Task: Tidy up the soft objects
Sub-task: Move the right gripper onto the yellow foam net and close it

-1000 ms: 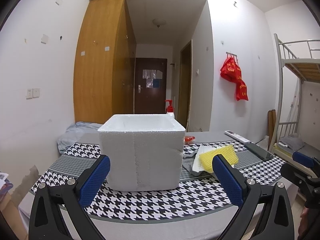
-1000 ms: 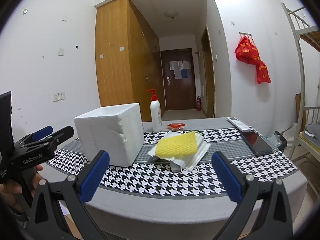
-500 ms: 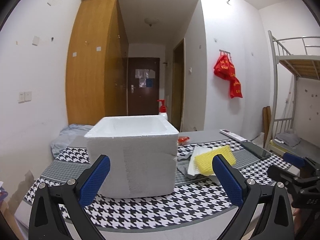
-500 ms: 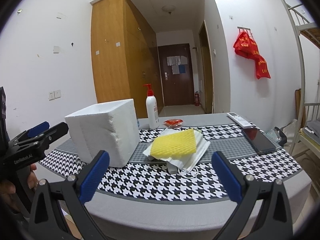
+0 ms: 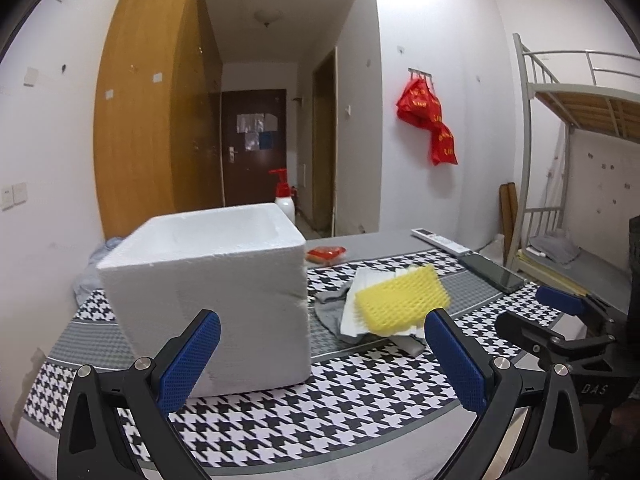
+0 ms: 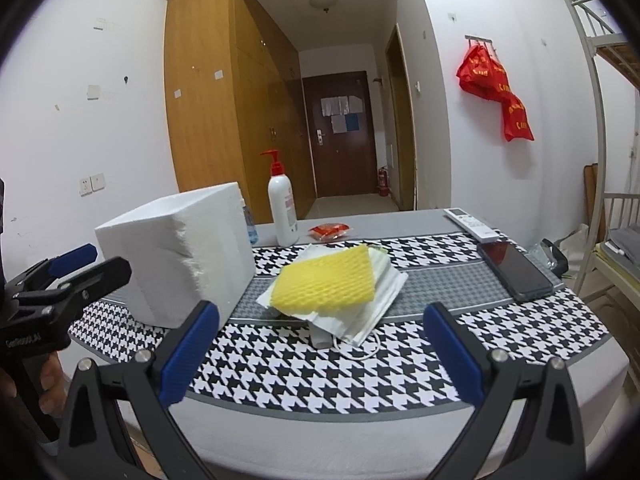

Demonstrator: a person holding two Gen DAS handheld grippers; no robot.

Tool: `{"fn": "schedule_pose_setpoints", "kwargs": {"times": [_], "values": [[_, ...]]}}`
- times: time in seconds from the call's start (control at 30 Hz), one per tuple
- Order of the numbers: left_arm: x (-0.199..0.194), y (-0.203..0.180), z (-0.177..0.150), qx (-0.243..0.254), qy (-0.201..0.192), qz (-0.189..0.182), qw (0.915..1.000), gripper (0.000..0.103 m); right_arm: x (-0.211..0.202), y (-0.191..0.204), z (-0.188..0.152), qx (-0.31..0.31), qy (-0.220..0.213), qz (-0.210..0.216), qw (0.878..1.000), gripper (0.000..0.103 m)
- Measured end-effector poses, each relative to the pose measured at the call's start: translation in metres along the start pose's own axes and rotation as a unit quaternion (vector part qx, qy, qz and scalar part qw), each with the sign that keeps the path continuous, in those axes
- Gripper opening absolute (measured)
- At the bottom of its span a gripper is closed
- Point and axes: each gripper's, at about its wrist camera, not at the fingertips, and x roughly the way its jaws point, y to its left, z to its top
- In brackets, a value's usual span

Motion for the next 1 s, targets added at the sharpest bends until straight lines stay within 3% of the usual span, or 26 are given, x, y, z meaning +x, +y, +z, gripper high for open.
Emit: {"fn": "schedule_pose_setpoints", "kwargs": {"times": [0.47, 1.0], "values": [[0.04, -0.018, -0.009, 0.014, 0.051, -0.043, 0.9976, 0.102, 0.029, -0.032, 0.0, 0.019, 0.026, -0.018, 0.999, 0.103], [0.073, -0.014, -0.017, 0.004, 0.092, -0.025, 0.9955, 0.102, 0.087, -0.044, 0.015, 0.012, 0.076, 0.029, 0.997, 0.103]]}}
